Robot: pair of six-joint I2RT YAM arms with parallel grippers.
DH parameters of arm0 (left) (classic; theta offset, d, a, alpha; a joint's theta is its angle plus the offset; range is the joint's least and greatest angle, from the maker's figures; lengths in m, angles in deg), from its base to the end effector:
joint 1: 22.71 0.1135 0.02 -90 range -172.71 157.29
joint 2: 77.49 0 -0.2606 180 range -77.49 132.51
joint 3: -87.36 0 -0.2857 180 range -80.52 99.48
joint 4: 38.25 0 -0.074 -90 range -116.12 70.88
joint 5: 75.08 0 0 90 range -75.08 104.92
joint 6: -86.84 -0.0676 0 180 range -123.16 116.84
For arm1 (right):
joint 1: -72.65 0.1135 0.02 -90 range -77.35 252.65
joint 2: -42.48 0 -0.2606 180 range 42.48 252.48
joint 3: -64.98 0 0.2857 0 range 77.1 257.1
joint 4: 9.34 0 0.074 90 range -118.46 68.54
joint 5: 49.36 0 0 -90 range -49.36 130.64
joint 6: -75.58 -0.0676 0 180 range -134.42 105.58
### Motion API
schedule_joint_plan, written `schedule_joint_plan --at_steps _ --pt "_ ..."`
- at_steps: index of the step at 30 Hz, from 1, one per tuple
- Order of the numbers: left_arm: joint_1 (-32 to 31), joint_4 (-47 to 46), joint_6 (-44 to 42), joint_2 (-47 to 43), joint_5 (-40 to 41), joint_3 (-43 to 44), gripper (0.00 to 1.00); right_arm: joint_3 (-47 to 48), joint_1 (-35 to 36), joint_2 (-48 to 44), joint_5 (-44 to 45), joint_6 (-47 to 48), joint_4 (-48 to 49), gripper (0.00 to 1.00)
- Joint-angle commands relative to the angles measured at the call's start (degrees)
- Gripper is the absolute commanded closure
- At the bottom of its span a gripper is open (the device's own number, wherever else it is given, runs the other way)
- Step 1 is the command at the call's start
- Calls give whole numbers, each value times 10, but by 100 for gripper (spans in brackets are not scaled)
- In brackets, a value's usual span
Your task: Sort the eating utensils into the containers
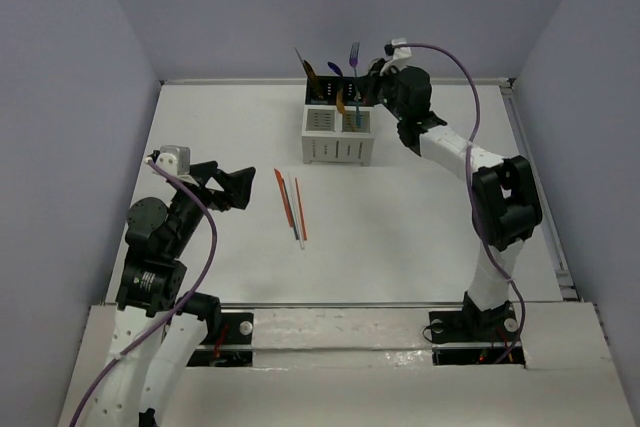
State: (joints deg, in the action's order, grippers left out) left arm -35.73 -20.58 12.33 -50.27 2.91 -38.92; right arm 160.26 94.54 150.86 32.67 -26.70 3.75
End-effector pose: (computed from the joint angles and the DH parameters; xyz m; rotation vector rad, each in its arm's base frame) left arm 0.1745 -0.0548 0.3817 0.1450 1.4362 -0.5579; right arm 0.4803 0.2031 0.2960 -0.2445 1.5815 0.5752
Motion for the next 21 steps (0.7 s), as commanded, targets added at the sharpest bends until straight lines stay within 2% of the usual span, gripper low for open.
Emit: schedule_joint_plan --at_steps 1,9,10,11,14,17,21 --pt "3 -21 -4 4 -8 -2 1 23 6 27 2 22 54 100" --pt "3 -22 -5 5 -8 -2 1 -2 11 41 -6 46 65 99" --pt "3 -22 -4 5 -8 -2 1 -7 11 39 -6 47 66 97" --pt "3 -22 -4 5 -8 -2 1 -18 11 33 -6 48 67 87" --pt "3 -23 -4 6 -8 -3 1 -26 17 25 -8 53 58 71" --pt "3 -24 -4 5 -6 -3 1 -28 17 9 -6 53 38 62" --pt "8 -22 -4 2 -1 -3 1 -43 22 -15 -4 48 26 61"
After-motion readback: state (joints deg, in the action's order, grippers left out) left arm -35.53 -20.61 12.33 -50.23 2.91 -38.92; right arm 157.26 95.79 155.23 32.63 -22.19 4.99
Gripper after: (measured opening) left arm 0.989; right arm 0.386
